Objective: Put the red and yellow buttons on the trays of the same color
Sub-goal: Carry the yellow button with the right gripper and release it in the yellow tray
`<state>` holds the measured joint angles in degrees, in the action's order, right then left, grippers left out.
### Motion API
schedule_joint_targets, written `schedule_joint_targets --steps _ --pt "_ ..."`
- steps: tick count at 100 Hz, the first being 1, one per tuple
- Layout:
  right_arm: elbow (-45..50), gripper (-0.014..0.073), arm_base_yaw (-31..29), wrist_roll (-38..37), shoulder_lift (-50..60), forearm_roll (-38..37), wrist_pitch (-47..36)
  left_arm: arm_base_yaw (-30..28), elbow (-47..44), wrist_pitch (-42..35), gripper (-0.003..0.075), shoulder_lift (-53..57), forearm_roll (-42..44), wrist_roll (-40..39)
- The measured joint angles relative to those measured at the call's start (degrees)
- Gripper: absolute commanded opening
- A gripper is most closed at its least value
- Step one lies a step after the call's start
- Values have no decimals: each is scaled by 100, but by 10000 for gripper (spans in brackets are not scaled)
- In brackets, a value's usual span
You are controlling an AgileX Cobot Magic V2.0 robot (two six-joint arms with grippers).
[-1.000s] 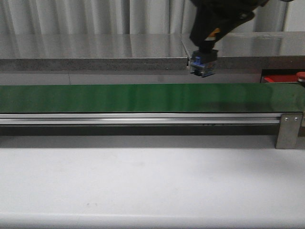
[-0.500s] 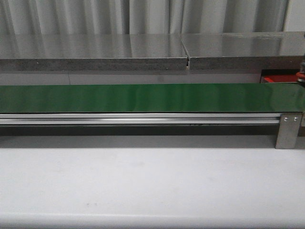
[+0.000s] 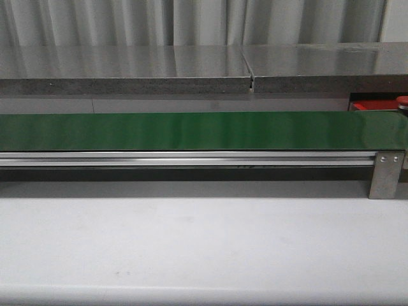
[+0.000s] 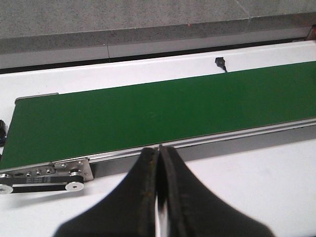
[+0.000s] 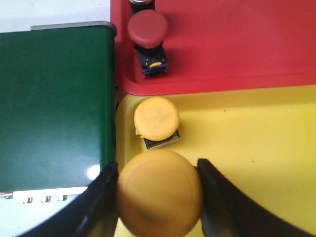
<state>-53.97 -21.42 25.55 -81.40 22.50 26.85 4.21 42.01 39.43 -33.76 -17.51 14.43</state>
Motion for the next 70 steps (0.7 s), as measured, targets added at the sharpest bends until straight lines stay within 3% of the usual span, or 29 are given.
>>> schedule_joint_targets --steps 57,70 --pt "66 -25 0 0 -1178 190 -460 0 0 0 -20 0 0 0" --pt "66 10 0 0 -1261 289 -464 0 0 0 -20 0 0 0"
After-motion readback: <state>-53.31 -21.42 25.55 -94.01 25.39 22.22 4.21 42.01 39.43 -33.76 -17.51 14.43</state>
